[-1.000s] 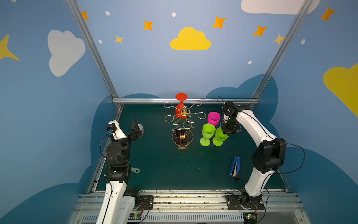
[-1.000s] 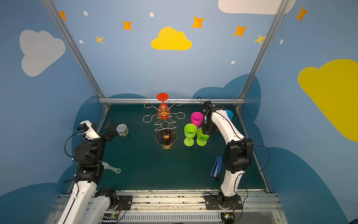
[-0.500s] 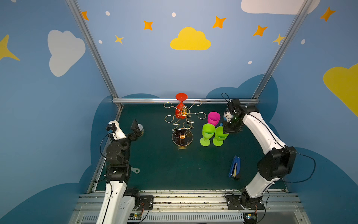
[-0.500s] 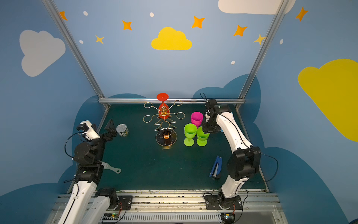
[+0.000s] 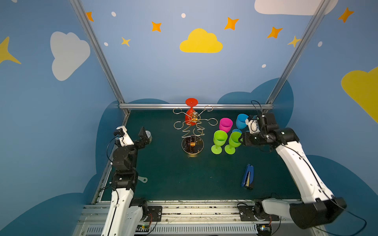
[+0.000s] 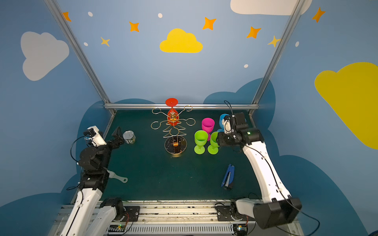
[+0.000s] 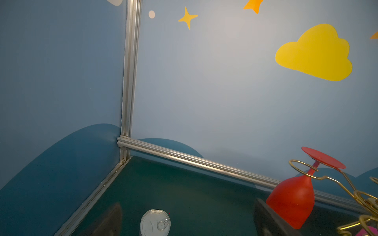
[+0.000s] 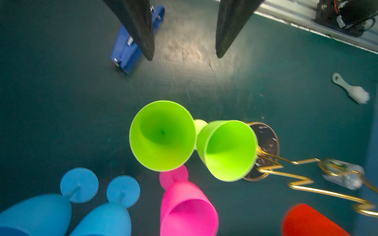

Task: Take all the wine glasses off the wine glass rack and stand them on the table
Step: 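Open the right gripper and draw it back from the green glasses, then reach the left gripper up to the red glass hanging on the rack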

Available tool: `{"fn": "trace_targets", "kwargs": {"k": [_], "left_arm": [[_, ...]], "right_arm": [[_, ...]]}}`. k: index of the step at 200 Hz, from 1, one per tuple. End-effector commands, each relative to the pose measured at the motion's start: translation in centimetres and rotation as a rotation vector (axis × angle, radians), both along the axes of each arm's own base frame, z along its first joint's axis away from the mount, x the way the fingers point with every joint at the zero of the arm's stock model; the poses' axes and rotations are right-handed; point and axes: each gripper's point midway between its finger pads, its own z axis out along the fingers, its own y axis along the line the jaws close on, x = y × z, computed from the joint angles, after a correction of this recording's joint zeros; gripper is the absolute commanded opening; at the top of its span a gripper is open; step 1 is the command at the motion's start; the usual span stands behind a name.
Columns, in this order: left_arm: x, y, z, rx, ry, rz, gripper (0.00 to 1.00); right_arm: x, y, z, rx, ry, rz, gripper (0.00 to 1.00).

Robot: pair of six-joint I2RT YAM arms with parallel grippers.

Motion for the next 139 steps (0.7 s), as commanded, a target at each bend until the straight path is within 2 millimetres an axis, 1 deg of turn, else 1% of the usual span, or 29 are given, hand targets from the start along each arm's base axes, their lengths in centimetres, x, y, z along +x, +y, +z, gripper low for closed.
{"fn": "trace_targets", "kwargs": {"k": [1,12,23,25,29,52,63,74,93,114,139], "left_arm": [[0.0,-1.1,2.3,-0.001,-0.024,-0.069,0.97],[0.4,-1.5,2.8,-0.022,0.005,-0.098,0.95],[0.8,-2.3,3.7,-0.034,0.047,-0.145,0.93],[0.9,-2.5,3.6,-0.034,0.062,-0.157,0.93],[1.0,-2.9,4.2,-0.033,0.074,-0.177,0.92],[2.3,-5.0,5.9,-0.043,0.173,-0.311,0.88],[3.0,-6.3,6.3,-0.064,0.213,-0.394,0.83],[3.8,-7.3,6.4,-0.104,0.247,-0.455,0.79],[5.1,-8.6,6.4,-0.166,0.294,-0.544,0.76],[6.8,-9.5,6.1,-0.235,0.345,-0.602,0.74],[9.4,-10.2,5.7,-0.299,0.384,-0.662,0.71]], "right_arm": [[-0.2,1.7,3.2,0.157,-0.234,0.044,0.56],[-1.1,1.5,4.1,0.181,-0.312,0.048,0.60],[-1.7,1.3,4.4,0.197,-0.375,0.042,0.62],[-1.8,1.2,4.5,0.201,-0.383,0.040,0.62],[-1.9,1.2,4.5,0.210,-0.402,0.038,0.63],[-2.1,1.4,4.2,0.249,-0.458,0.036,0.65],[-2.1,1.5,3.7,0.250,-0.454,0.039,0.65],[-2.1,1.5,3.3,0.244,-0.439,0.043,0.65],[-2.3,1.7,2.7,0.234,-0.415,0.058,0.66],[-2.6,1.6,2.2,0.226,-0.404,0.062,0.67],[-2.9,1.5,2.1,0.221,-0.401,0.064,0.67]]}}
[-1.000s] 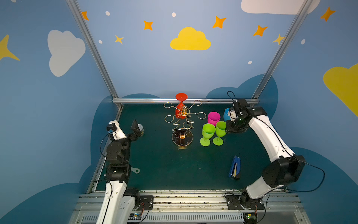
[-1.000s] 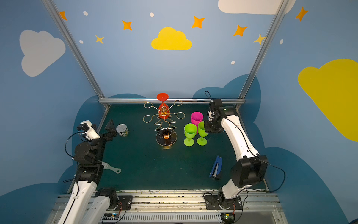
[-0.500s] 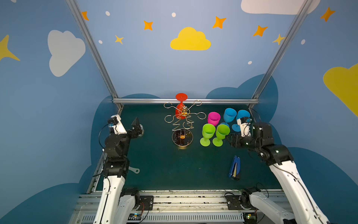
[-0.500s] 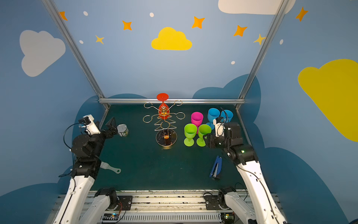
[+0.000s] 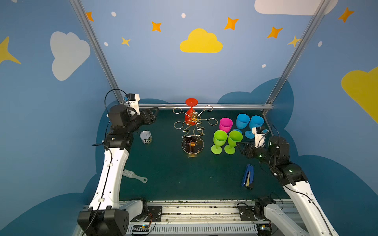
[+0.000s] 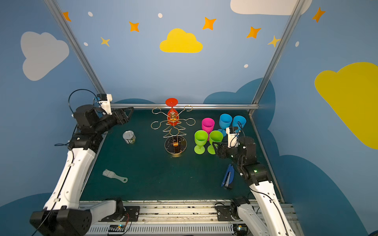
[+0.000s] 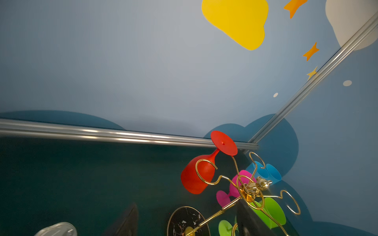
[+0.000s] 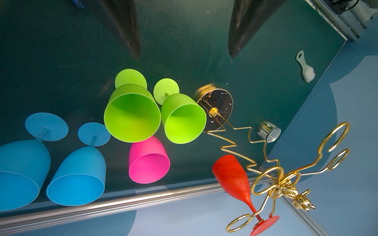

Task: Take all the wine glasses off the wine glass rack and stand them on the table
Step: 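Reach the left gripper up to the red glass hanging on the rack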

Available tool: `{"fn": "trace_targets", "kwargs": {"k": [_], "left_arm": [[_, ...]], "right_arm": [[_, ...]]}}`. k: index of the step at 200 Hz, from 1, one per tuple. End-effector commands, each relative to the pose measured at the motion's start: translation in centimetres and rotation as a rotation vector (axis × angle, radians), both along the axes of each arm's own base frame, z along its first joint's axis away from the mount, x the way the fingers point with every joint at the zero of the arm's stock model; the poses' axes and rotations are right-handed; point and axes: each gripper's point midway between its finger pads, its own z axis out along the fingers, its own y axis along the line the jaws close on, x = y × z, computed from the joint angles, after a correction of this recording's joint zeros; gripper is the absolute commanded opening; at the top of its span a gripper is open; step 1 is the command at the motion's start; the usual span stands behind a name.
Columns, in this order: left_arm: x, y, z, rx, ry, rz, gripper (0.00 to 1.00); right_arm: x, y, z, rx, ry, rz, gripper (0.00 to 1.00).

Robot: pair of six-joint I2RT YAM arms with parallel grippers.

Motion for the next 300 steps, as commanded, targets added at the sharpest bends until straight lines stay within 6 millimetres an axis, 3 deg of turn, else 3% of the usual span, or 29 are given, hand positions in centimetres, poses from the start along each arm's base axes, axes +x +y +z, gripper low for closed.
{"fn": "trace_targets", "kwargs": {"k": [1,69,134,168,232,278,300], "left_arm": [[1.0,-1.7,-0.3,-0.093,0.080,-0.106,0.71],[8.3,-3.8,-1.0,-0.221,0.145,-0.263,0.71],[13.0,-8.7,-2.9,-0.193,0.198,-0.372,0.69],[14.0,-11.7,-3.6,-0.158,0.225,-0.427,0.68],[14.6,-15.3,-5.3,-0.069,0.266,-0.475,0.67],[14.7,-16.7,-6.3,-0.004,0.286,-0.476,0.63],[14.8,-16.8,-6.5,0.016,0.285,-0.462,0.57]], "right_arm": [[-0.3,0.3,0.4,0.001,-0.027,0.022,0.67],[-0.8,0.5,-0.6,0.023,0.012,0.025,0.68],[-1.1,0.6,-0.1,0.038,0.012,0.026,0.68],[-1.3,0.6,0.1,0.032,0.014,0.029,0.68],[-1.6,0.3,-0.1,0.019,0.012,0.027,0.68],[-1.9,0.2,0.1,0.002,0.004,0.028,0.69],[-2.0,0.0,0.1,-0.001,0.000,0.023,0.69]]}}
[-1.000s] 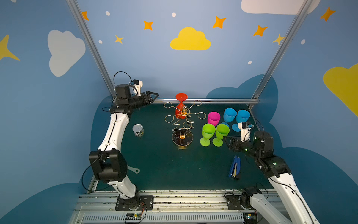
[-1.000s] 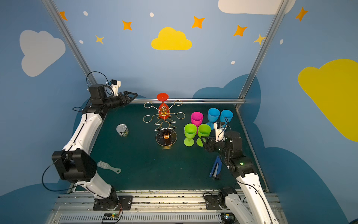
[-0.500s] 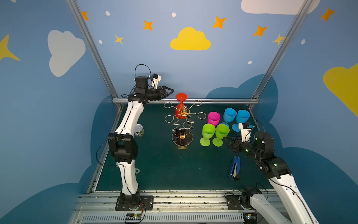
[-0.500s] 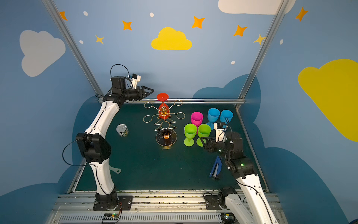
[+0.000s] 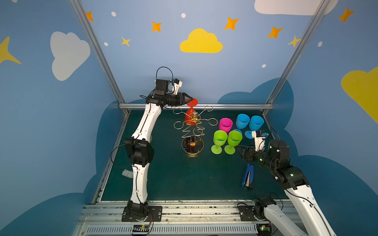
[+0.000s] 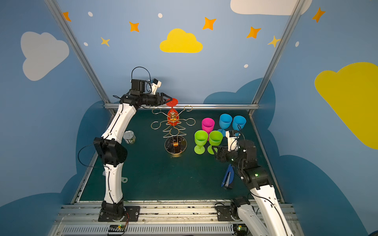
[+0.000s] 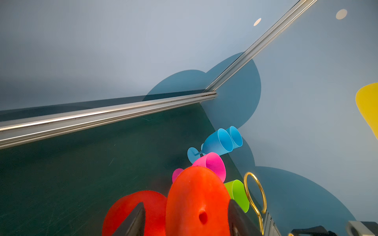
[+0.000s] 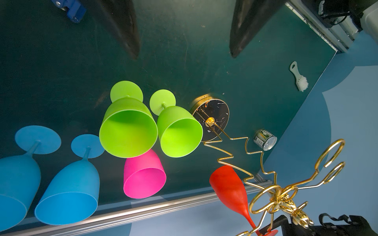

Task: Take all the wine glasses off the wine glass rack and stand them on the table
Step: 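Reach the left gripper up to the red glass hanging on the rack, then close the left gripper on the red glass foot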

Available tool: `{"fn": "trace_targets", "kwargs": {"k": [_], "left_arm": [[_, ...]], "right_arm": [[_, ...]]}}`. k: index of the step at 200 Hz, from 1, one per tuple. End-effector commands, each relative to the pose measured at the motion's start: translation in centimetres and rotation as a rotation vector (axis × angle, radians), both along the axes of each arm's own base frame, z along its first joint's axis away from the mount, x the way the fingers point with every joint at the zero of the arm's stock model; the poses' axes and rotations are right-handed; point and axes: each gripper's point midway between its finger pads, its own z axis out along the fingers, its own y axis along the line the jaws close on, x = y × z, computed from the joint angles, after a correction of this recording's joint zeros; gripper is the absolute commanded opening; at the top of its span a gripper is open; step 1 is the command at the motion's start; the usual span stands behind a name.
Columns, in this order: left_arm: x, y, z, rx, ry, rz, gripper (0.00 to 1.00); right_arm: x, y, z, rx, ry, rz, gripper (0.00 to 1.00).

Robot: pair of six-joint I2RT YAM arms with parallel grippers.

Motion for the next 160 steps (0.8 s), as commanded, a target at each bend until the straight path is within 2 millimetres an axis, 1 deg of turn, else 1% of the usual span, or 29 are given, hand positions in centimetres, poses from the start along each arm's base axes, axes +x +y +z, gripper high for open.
{"fn": "trace_targets", "kwargs": {"k": [1,42,54,67,75,110,160], "left_arm": [[-0.2,0.3,-0.5,0.051,0.001,0.010,0.57],[-0.2,0.5,-0.1,0.061,-0.010,0.028,0.41],[-0.2,0.6,0.1,0.059,-0.013,0.030,0.35],[-0.2,0.6,0.2,0.058,-0.013,0.034,0.26],[-0.2,0.6,0.2,0.056,-0.013,0.034,0.22],[-0.1,0.6,0.7,0.031,-0.007,0.039,0.19],[0.0,0.8,1.3,-0.019,0.017,0.042,0.08]], "right_arm": [[-0.3,-0.2,1.1,-0.007,-0.035,0.001,0.69],[-0.4,-0.2,1.0,-0.007,-0.034,-0.001,0.69],[-0.3,-0.2,0.9,-0.008,-0.033,0.000,0.69],[-0.4,-0.2,1.0,-0.006,-0.034,-0.001,0.69],[-0.4,-0.2,1.0,-0.007,-0.035,-0.001,0.69],[-0.4,-0.2,0.9,-0.007,-0.033,-0.002,0.69],[-0.7,-0.3,0.9,-0.009,-0.034,-0.005,0.70]]}}
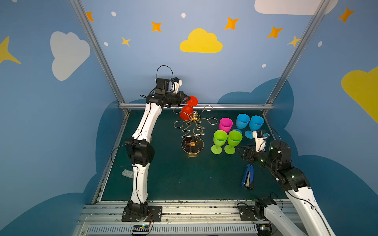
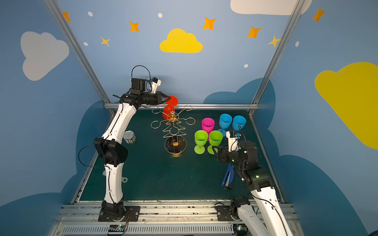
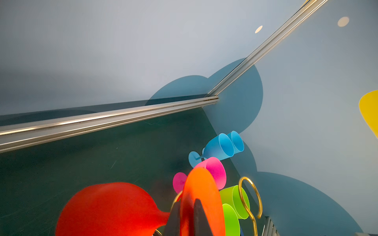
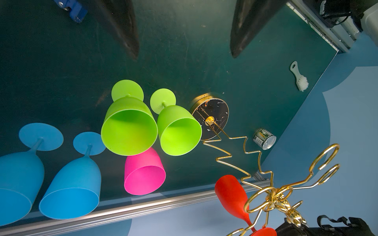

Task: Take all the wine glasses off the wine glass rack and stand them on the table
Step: 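Close the left gripper on the red glass foot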

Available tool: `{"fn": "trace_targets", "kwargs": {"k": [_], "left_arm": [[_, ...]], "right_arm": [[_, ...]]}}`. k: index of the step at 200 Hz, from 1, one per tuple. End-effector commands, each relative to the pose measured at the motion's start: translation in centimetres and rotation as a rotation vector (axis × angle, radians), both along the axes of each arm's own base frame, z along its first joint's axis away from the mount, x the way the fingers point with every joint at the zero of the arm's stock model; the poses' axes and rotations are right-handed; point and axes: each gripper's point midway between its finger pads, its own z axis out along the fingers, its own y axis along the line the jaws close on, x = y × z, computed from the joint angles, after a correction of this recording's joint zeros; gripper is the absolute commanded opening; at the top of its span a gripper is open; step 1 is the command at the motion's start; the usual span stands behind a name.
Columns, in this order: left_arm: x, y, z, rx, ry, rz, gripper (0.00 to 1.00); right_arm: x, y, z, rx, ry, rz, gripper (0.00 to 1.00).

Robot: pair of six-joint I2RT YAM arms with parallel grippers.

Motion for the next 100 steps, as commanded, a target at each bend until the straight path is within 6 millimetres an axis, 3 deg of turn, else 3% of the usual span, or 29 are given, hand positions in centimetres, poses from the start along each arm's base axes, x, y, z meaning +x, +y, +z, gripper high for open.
{"fn": "trace_targets", "kwargs": {"k": [1,21,100], "left_arm": [[-0.3,0.6,0.2,-0.012,0.030,0.010,0.08],[-0.4,0.4,0.7,-0.051,0.044,-0.003,0.04],[-1.3,-0.1,3.2,-0.228,0.093,-0.069,0.04]], "right_arm": [[-0.4,-0.2,0.5,-0.007,-0.017,-0.003,0.70],[-0.4,-0.2,0.5,-0.006,-0.017,-0.004,0.70],[-0.8,-0.2,0.9,0.001,-0.024,-0.003,0.70]]}}
